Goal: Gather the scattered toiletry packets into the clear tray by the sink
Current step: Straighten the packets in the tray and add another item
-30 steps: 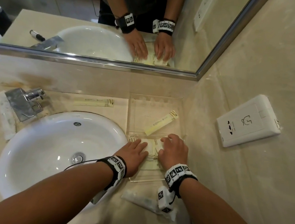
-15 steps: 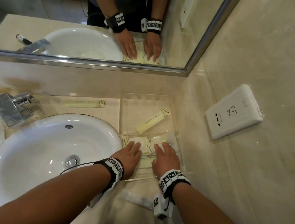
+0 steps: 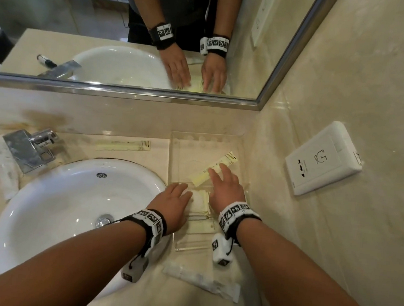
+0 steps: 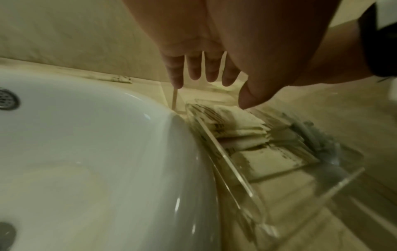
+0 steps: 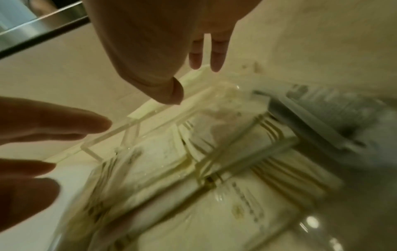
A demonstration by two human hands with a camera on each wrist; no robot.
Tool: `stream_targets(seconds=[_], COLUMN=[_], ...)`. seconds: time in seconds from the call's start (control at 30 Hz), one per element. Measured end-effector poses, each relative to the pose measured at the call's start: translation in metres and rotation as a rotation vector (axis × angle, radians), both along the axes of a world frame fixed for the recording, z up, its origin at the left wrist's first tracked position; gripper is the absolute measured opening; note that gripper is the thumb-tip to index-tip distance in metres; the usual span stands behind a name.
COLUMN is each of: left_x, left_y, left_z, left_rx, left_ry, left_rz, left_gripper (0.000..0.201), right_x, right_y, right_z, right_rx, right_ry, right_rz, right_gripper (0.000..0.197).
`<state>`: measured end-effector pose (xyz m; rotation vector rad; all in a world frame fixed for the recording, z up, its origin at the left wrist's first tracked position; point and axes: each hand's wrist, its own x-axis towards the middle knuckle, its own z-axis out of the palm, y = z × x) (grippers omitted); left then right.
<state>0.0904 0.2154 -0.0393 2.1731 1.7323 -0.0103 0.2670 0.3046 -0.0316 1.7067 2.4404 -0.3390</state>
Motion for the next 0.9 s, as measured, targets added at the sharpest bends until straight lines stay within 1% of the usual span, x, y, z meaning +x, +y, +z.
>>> stream_targets(seconds=[0.1,0.2,0.23,0.37,0.43,0.53,0.6,0.8,0.9], left_x=[-0.013,-0.026,-0.03,-0.046,-0.054,-0.061,-0.064,-0.072,-0.078], left_y=[0.003,0.003,0.002,0.001,0.003,0.006,0.007,0.009,0.014], left_z=[0.005,0.009,0.01,0.012,0.013,0.014,0.014,0.008,0.006], left_rx=[-0.034,-0.064,-0.068,-0.079,-0.092,-0.098,-0.102,-0.131,-0.121], left_ry=[-0.015,-0.034,-0.034,-0.025,-0.017,-0.005,0.001,-0.008,-0.002], left_rz=[0.116,0.191,0.206,0.272,0.298,0.305,0.301,0.294,0.287], left_gripper=[0.066,0.065,0.064,0.062,0.062,0.062,0.061,0.062,0.063], right_x=[-0.013,-0.02,-0.021,-0.023,-0.025,-0.024,-0.025,-0.03,-0.036], right_y=[0.021,0.026,0.025,0.021,0.021,0.022,0.023,0.026,0.025], right_z=[0.002,-0.003,-0.004,-0.009,-0.011,-0.012,-0.013,-0.008,0.0], right_rx=[-0.069,-0.153,-0.14,0.069,0.084,0.059,0.051,0.084,0.132], right_ry=[-0.201,-0.263,-0.255,-0.187,-0.179,-0.201,-0.201,-0.103,-0.02], right_rz=[0.064,0.054,0.056,0.105,0.095,0.065,0.058,0.119,0.139], right_gripper=[0.084,0.088,0.086,0.068,0.067,0.073,0.069,0.035,0.026])
